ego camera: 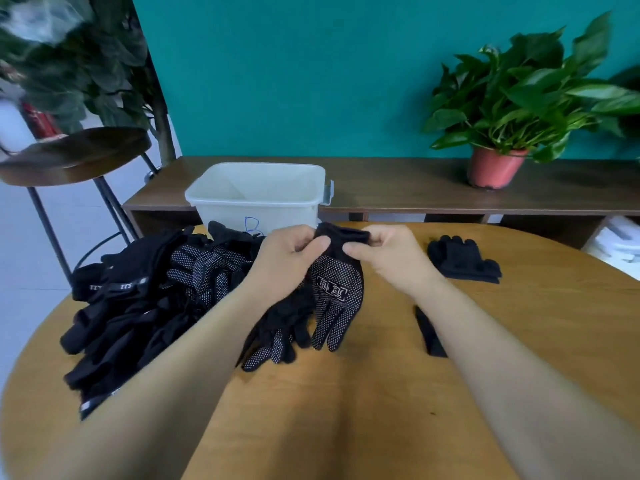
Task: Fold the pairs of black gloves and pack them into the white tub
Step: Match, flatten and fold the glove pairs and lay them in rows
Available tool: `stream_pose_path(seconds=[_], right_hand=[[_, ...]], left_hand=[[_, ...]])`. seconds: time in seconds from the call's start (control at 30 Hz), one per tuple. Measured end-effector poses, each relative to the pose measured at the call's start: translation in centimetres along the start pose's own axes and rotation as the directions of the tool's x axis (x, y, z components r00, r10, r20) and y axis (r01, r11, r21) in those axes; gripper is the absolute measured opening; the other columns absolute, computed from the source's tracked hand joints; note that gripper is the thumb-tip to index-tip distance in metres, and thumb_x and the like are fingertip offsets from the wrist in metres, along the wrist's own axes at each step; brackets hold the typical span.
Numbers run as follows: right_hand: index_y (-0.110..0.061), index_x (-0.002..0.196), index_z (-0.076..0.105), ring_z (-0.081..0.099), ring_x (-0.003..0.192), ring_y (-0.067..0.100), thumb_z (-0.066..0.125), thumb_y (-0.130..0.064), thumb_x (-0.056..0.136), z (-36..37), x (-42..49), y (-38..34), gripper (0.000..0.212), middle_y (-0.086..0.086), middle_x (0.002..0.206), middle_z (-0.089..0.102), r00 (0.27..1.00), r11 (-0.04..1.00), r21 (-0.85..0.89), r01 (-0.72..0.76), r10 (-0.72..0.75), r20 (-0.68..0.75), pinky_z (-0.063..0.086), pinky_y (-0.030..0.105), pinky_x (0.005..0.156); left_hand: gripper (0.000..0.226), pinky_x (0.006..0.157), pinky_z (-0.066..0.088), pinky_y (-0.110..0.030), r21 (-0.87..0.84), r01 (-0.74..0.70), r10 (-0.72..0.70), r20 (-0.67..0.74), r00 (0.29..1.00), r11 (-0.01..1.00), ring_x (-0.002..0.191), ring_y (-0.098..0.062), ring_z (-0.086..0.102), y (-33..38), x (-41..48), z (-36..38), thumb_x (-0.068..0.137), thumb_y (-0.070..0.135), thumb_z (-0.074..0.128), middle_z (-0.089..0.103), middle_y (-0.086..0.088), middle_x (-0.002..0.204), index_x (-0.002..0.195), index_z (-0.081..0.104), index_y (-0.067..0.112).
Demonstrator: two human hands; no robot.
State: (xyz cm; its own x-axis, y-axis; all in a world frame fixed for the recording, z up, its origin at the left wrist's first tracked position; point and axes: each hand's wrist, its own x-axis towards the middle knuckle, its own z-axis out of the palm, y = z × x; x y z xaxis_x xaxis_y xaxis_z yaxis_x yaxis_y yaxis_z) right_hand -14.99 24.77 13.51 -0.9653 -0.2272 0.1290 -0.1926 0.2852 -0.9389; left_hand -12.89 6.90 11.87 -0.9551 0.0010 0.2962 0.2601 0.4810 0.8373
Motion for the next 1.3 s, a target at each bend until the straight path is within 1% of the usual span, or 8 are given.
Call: stream_pose_path(seconds=[0.1, 0.27, 0.63, 0.83, 1.03, 1.13, 1.23, 1.3], right_hand=[[0.009, 0.099, 0.069, 0.062, 0.076, 0.014, 0.066, -0.002, 0.090, -1.4, -1.3, -2.0, 0.014, 0.013, 0.089, 0.071, 1.000, 0.998, 0.062, -0.012, 0.012, 0.000, 0.054, 0.025, 0.072], [0.004, 0.072, 0.060, 0.055, 0.064, 0.012, 0.070, -0.014, 0.090, -1.7, -3.7, -2.3, 0.027, 0.011, 0.070, 0.065, 0.997, 0.978, -0.196, -0.070, 0.076, 0.026, 0.049, 0.029, 0.064], [0.000, 0.071, 0.058, 0.054, 0.068, 0.018, 0.069, -0.015, 0.090, -2.4, -7.1, -3.8, 0.026, 0.011, 0.072, 0.059, 0.999, 0.989, -0.139, -0.041, 0.041, 0.003, 0.044, 0.028, 0.064], [-0.014, 0.055, 0.046, 0.046, 0.040, -0.002, 0.068, -0.011, 0.091, -2.9, -8.3, -3.7, 0.042, -0.015, 0.042, 0.051, 0.997, 0.992, -0.111, -0.058, 0.062, 0.034, 0.038, 0.015, 0.046], [-0.012, 0.055, 0.044, 0.042, 0.056, 0.016, 0.072, -0.018, 0.087, -3.0, -8.1, -2.8, 0.042, -0.002, 0.052, 0.045, 0.995, 0.988, -0.152, -0.036, 0.021, -0.096, 0.037, 0.031, 0.059], [-0.019, 0.047, 0.034, 0.031, 0.050, 0.014, 0.072, -0.022, 0.084, -2.7, -7.9, -2.0, 0.054, -0.011, 0.042, 0.030, 0.981, 0.969, -0.246, -0.018, -0.031, -0.190, 0.031, 0.033, 0.056], [-0.021, 0.053, 0.059, 0.052, 0.059, 0.015, 0.070, -0.032, 0.085, -2.4, -7.9, -1.7, 0.035, -0.010, 0.052, 0.055, 0.998, 0.951, -0.308, 0.025, -0.042, -0.047, 0.046, 0.040, 0.067], [-0.027, 0.066, 0.072, 0.062, 0.071, 0.014, 0.069, -0.034, 0.085, -2.7, -7.9, -1.6, 0.020, -0.010, 0.067, 0.067, 0.999, 0.958, -0.284, 0.039, -0.038, 0.012, 0.050, 0.042, 0.081]], left_hand=[[0.043, 0.072, 0.050, -0.042, -0.062, 0.014, -0.009, 0.087, 0.996, 0.998, 0.073, -0.017, 0.054, 2.1, -0.8, -1.5, 0.095, 0.040, 0.060, 0.063, -0.030, 0.087, 0.091, 0.065, -0.002], [0.042, 0.061, 0.036, -0.024, 0.163, 0.020, -0.043, 0.140, 0.989, 0.986, 0.054, -0.006, 0.041, 3.0, -3.5, -1.3, 0.101, 0.025, 0.055, 0.048, 0.001, 0.058, 0.070, 0.053, -0.003], [0.041, 0.071, 0.036, -0.033, 0.218, -0.038, 0.018, 0.093, 0.995, 0.975, 0.070, -0.017, 0.042, 5.2, -5.4, -1.2, 0.102, 0.025, 0.052, 0.047, -0.009, 0.072, 0.085, 0.060, -0.011], [0.034, 0.085, 0.052, -0.047, 0.082, 0.028, -0.043, 0.192, 0.980, 0.996, 0.071, -0.024, 0.058, 4.5, -6.5, -0.9, 0.091, 0.030, 0.067, 0.068, -0.021, 0.080, 0.096, 0.060, -0.003], [0.019, 0.088, 0.052, -0.033, 0.198, 0.124, -0.095, -0.148, 0.984, 0.972, 0.084, 0.003, 0.063, 4.9, -6.7, 0.9, 0.083, 0.033, 0.077, 0.069, 0.018, 0.085, 0.085, 0.058, 0.036], [0.020, 0.090, 0.054, -0.033, 0.136, 0.074, -0.075, 0.005, 0.997, 0.988, 0.086, 0.002, 0.065, 5.1, -6.8, 2.4, 0.074, 0.044, 0.082, 0.071, 0.017, 0.086, 0.087, 0.068, 0.037], [0.044, 0.083, 0.054, -0.032, 0.038, 0.064, -0.068, 0.133, 0.989, 0.997, 0.083, -0.006, 0.067, 5.7, -6.4, 4.0, 0.061, 0.053, 0.079, 0.074, 0.006, 0.084, 0.087, 0.071, 0.019], [0.026, 0.077, 0.056, -0.037, -0.017, 0.059, -0.057, 0.093, 0.994, 0.998, 0.079, -0.017, 0.070, 5.9, -5.6, 4.6, 0.073, 0.034, 0.077, 0.074, -0.002, 0.080, 0.083, 0.070, 0.012]])
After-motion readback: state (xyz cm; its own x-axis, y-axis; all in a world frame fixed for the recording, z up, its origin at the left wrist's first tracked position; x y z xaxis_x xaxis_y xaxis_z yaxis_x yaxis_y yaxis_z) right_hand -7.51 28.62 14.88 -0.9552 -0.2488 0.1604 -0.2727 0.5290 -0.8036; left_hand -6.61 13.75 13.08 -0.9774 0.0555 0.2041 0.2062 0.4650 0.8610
